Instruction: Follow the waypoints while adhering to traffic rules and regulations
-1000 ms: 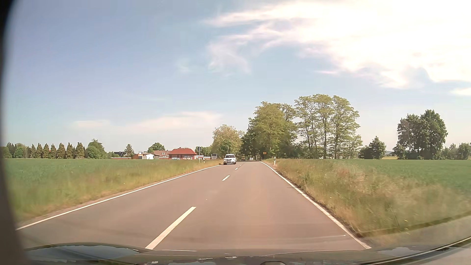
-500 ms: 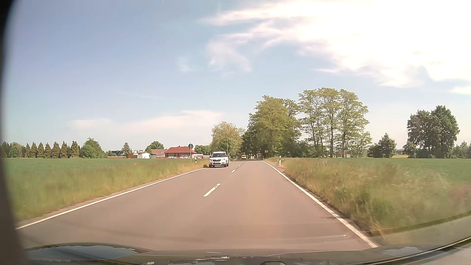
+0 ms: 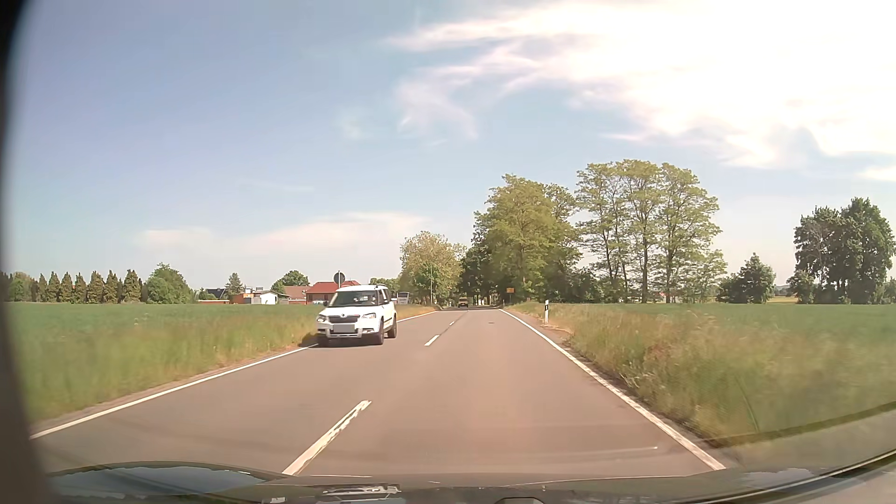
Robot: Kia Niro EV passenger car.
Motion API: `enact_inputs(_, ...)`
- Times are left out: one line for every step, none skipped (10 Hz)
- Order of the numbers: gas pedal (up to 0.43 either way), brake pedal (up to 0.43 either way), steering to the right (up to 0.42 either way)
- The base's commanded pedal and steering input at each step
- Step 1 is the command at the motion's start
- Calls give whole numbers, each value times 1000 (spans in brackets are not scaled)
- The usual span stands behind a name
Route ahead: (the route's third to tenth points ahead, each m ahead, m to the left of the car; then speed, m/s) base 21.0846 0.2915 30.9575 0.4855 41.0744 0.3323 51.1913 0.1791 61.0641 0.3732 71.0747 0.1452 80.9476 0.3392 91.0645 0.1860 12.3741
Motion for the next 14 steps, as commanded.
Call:
enact_inputs(138,0,-1)
enact_inputs(150,0,0)
enact_inputs(150,0,1)
enact_inputs(157,0,2)
enact_inputs(157,0,2)
enact_inputs(157,0,2)
enact_inputs(157,0,1)
enact_inputs(157,0,2)
enact_inputs(157,0,2)
enact_inputs(157,0,2)
enact_inputs(157,0,2)
enact_inputs(157,0,2)
enact_inputs(157,0,1)
enact_inputs(157,0,1)
